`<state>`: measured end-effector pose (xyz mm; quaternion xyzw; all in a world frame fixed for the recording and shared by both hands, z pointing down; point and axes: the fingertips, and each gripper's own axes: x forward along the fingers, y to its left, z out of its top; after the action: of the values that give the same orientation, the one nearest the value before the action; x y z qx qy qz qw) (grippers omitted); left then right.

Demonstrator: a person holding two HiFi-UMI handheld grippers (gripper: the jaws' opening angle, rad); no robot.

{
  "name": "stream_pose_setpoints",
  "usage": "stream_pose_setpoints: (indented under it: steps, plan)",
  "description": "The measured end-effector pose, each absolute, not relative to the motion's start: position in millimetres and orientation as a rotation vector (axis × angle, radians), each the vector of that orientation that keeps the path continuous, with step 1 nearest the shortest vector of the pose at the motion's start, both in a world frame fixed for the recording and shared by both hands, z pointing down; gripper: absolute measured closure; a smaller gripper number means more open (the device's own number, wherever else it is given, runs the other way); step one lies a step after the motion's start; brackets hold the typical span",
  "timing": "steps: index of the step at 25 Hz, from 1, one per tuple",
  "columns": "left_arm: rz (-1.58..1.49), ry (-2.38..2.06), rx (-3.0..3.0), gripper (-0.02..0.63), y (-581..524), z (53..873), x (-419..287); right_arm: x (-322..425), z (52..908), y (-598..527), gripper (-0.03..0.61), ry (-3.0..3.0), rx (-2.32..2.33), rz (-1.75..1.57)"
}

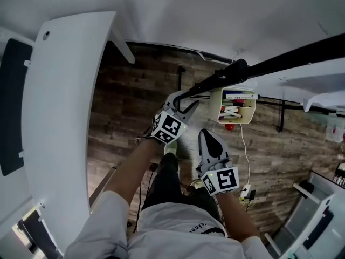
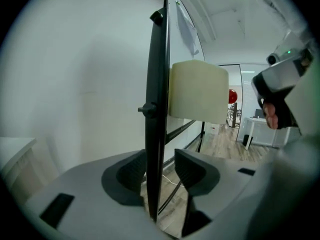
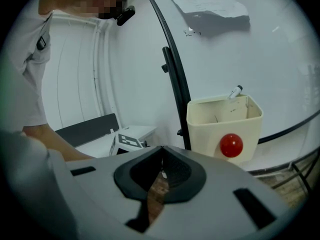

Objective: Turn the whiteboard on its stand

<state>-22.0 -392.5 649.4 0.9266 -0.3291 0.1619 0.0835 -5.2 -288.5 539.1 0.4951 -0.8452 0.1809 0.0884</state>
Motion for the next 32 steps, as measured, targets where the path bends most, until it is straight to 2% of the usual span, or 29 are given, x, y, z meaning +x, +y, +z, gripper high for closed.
stream_pose_setpoints:
  steps: [3, 6, 15, 17, 32]
  plan:
    - [0.507, -0.924, 2.811, 0.398, -400.4, 659.7, -13.6, -12.4, 543.8, -281.5, 0.566, -2.51, 1.45, 0.531]
    - [0.529, -0.868, 2.869, 0.378, -397.7, 662.5, -3.6, -15.0, 545.3, -261.7, 0.566, -2.502, 1.444, 0.51]
    - [0.605, -0.698, 2.909, 0.385, -409.4, 674.4, 17.6, -19.6, 547.2, -237.3, 0.566, -2.454, 1.399, 0.507]
    - [0.58, -0.74, 2.884, 0.434, -408.8, 675.1, 18.0, -17.1, 547.9, -224.7, 0.566, -2.45, 1.399, 0.501]
    - [0.601, -0.858, 2.748, 0.442, -391.1, 692.0, 20.1, 19.6, 550.8, -189.3, 0.566, -2.46, 1.371, 0.591]
